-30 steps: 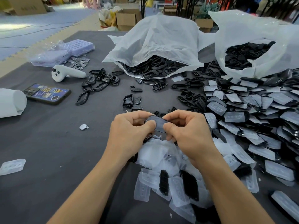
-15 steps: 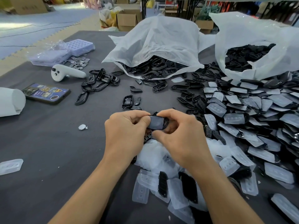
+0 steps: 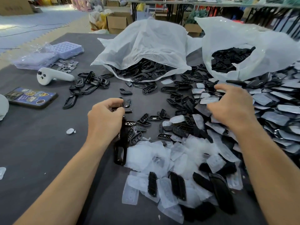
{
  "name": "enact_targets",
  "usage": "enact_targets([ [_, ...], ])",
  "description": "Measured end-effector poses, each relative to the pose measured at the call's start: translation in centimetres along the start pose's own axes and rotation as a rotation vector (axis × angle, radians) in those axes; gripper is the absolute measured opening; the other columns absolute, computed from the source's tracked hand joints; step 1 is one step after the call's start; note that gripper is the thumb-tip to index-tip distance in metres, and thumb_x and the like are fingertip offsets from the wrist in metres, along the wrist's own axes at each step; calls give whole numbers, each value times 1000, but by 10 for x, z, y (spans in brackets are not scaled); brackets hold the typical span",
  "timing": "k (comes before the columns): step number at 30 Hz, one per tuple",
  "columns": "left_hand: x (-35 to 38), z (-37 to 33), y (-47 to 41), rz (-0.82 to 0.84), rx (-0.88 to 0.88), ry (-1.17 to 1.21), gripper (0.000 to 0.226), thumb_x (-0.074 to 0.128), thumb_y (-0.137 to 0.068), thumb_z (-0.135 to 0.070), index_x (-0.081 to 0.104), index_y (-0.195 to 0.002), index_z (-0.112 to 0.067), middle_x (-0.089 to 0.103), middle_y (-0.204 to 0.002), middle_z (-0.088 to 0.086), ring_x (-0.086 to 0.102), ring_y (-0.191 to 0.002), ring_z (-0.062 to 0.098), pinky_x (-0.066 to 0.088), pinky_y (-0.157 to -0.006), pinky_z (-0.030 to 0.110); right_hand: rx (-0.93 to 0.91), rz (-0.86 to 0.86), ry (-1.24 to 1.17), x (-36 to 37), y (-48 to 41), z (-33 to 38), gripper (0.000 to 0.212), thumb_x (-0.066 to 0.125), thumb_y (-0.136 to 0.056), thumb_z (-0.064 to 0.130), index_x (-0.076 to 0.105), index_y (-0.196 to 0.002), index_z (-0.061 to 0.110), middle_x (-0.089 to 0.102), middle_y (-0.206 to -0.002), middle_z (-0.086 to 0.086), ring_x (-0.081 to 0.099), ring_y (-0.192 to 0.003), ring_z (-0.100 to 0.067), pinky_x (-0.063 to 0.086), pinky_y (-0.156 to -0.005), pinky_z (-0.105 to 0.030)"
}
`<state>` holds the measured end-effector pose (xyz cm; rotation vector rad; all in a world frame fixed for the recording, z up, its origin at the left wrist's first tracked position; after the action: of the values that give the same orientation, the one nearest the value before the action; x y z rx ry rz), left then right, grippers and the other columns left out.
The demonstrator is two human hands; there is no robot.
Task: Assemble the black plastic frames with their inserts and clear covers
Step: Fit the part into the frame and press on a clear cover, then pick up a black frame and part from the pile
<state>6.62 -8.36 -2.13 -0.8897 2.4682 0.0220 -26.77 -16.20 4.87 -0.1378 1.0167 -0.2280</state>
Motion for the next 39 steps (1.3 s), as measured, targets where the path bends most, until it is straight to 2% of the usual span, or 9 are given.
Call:
enact_targets([
  [2,1,3,-15,-13,-3,-72,27,66,-89,-23,77,-105,-41,76,-83,-8,61,-57,3,46,-65,10,-38,-24,7,-2,-1,5,61,68,-76,6,65,-135,23,73,-107,-14,63,-109,-36,50,-100,-42],
  [5,6,7,-35,-28,3,-203,38,63,-94,-26,70,-132,-25,74,-123,9,66,-109,25,47,-100,33,-152,26,-11,23,0,35,54,69,-77,6,69,-129,24,70,-123,-10,61,-116,-31,47,-104,-37],
  [7,12,6,-39,-3,26,-321,36,63,-96,-31,71,-129,-18,70,-132,11,58,-126,35,43,-105,41,-177,134,10,49,-1,54,48,68,-79,8,72,-124,25,72,-118,-7,62,-115,-29,49,-104,-36],
  [17,2,21,-47,-15,-58,-76,37,72,-83,-11,77,-114,-32,68,-80,-17,64,-77,3,42,-72,16,-337,404,-22,158,-19,134,57,57,-87,4,56,-143,17,68,-124,-11,58,-120,-34,50,-97,-41],
  [20,-3,24,-50,-75,-63,-143,37,70,-85,-16,76,-116,-35,72,-89,-17,68,-91,11,46,-81,25,-319,345,7,169,-37,139,49,57,-89,6,55,-137,9,65,-127,-15,54,-123,-37,49,-98,-44],
  [26,-15,24,-71,-174,-48,-237,43,70,-89,-34,69,-132,-29,73,-125,-4,57,-128,23,41,-112,38,-405,334,72,172,-35,148,40,59,-89,2,73,-118,26,72,-120,-11,63,-112,-34,52,-94,-37],
  [31,-29,22,-104,-218,67,-385,47,60,-90,-16,67,-136,-19,62,-145,4,46,-139,28,30,-119,36,-446,375,-3,157,-9,146,48,57,-85,-3,74,-117,29,76,-111,-9,68,-107,-35,55,-95,-42],
  [35,-25,34,-121,-63,31,-628,41,57,-92,-13,72,-128,-24,69,-131,15,54,-127,39,39,-107,43,-406,419,-85,139,2,130,58,55,-80,-8,74,-122,29,76,-115,-4,70,-112,-25,55,-101,-40],
  [39,-24,31,-118,-117,101,-605,27,63,-93,-12,81,-108,-26,76,-113,13,56,-119,36,39,-100,41,-392,446,-38,129,8,121,54,55,-80,-6,75,-116,29,77,-111,-2,71,-107,-25,57,-97,-40],
])
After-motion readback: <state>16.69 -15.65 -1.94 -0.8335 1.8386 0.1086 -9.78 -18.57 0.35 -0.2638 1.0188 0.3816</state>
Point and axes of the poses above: each hand's wrist, its own y-axis away from the middle knuckle, its own x-axis out of the palm, z = x × y, the point moved 6 cm from there along -y, towards the middle knuckle
